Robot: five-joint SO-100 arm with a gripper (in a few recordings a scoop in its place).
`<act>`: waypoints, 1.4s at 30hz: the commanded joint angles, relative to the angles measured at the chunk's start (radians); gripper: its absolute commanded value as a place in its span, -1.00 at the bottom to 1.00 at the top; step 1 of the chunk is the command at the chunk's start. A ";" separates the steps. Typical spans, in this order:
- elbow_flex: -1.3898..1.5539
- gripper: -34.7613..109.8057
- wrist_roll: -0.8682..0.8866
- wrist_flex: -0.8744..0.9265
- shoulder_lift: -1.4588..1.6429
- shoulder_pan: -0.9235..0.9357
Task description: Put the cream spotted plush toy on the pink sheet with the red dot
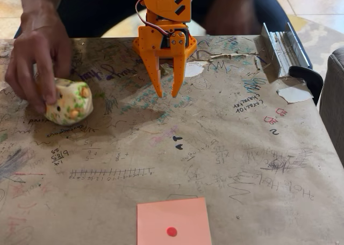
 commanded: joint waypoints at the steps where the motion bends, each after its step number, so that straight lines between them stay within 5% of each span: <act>1: 0.017 -0.42 -0.011 0.006 0.003 -0.006; 42: 0.017 -0.42 -0.061 0.012 0.002 -0.089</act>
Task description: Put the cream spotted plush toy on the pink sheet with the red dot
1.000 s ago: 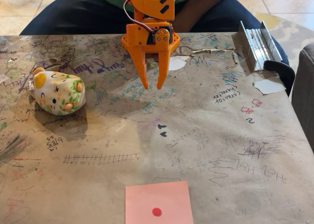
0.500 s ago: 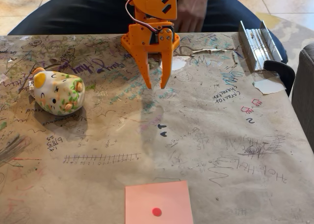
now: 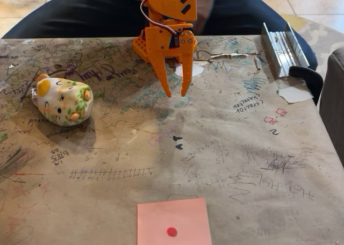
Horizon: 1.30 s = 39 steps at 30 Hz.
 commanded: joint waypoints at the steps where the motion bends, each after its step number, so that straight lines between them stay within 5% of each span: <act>1: 0.017 -0.42 -0.008 0.006 0.002 0.006; 5: 0.017 -0.43 0.012 0.006 0.002 -0.017; 21: 0.017 -0.41 0.144 -0.011 0.006 -0.713; 24: 0.015 -0.41 0.178 -0.017 0.003 -0.522; 28: 0.000 -0.40 -0.229 -0.051 0.005 -0.066; 30: -0.015 -0.40 0.072 -0.178 0.005 0.164; 34: 0.015 -0.39 0.258 -0.290 0.005 0.499; 37: 0.014 -0.34 0.808 -0.420 0.005 0.658; 39: -0.002 -0.26 1.012 -0.446 0.005 0.770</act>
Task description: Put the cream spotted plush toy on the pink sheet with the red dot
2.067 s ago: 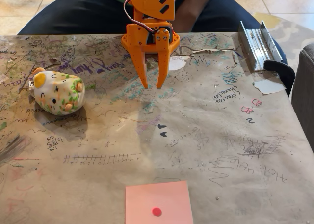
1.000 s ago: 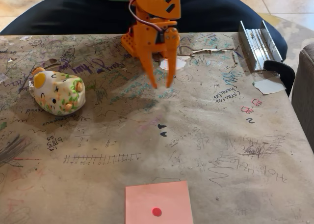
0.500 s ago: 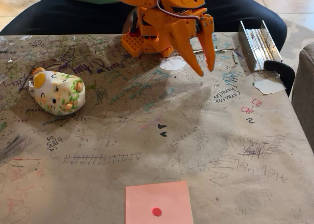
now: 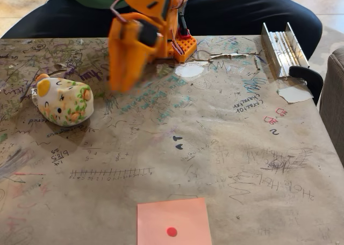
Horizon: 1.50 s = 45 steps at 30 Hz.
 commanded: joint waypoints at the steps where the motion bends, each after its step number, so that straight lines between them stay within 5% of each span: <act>1: -0.011 -0.27 0.416 -0.054 0.009 0.173; 9: -0.037 -0.37 0.457 0.015 0.009 0.209; 12: -0.040 -0.04 0.331 0.067 0.009 0.146; 15: -0.034 0.03 0.235 0.086 0.009 0.124; 19: -0.037 -0.09 0.272 0.078 0.009 0.167; 21: -0.037 -0.35 0.276 0.077 0.009 0.169; 25: -0.038 -0.07 0.299 0.069 0.009 0.181; 34: -0.176 -0.03 0.371 0.003 -0.003 0.189; 45: -0.825 0.10 0.422 0.290 -0.802 0.193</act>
